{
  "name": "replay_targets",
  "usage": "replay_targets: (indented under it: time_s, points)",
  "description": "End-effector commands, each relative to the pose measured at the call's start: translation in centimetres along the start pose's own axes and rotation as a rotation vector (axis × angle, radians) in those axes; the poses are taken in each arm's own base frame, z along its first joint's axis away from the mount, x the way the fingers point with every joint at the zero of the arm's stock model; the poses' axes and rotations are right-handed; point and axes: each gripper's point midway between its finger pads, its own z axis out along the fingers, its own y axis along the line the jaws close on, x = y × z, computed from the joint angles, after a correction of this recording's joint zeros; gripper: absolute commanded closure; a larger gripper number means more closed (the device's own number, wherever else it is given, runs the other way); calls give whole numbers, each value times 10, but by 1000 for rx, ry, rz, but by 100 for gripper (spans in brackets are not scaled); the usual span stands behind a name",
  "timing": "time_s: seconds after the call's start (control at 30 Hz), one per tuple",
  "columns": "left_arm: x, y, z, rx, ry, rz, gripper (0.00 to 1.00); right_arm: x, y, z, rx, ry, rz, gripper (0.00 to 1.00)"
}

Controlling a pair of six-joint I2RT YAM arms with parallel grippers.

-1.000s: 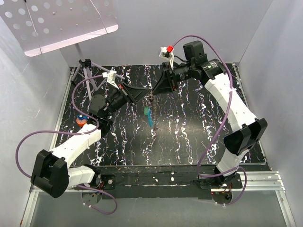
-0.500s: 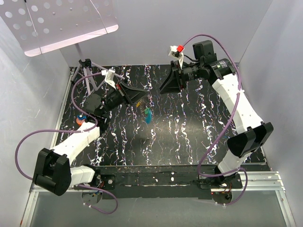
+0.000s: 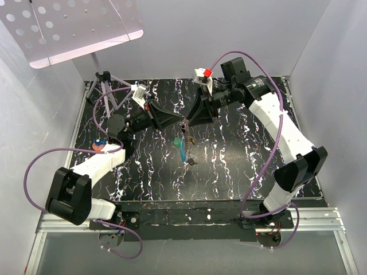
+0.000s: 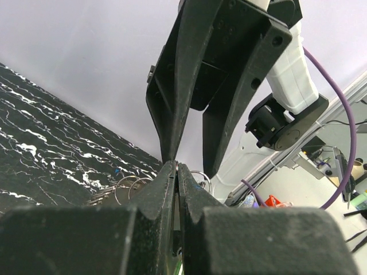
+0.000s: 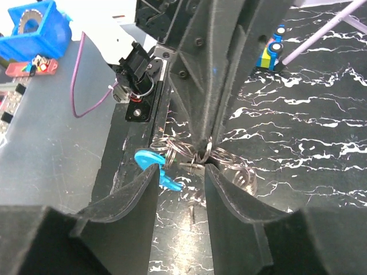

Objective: Put the keys on the keyring
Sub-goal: Adjust the key on the keyring.

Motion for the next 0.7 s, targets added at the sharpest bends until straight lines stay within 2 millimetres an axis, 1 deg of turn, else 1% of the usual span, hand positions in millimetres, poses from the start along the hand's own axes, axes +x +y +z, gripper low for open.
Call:
replay_targets:
  time_s: [0.0, 0.13, 0.33, 0.53, 0.67]
  points:
    - [-23, -29, 4, 91, -40, 86, 100, 0, 15, -1, -25, 9, -128, 54]
    - [-23, -30, 5, 98, -41, 82, 100, 1, 15, 2, -34, 18, -152, 54]
    - [-27, -28, 5, 71, -58, 91, 100, 3, 22, 8, -58, 31, -163, 54]
    - [-28, -19, 4, 19, -70, 88, 100, 1, 35, 13, -98, 30, -172, 57]
    - [-28, -17, 4, 1, -74, 84, 100, 2, 37, 19, -107, 41, -178, 57]
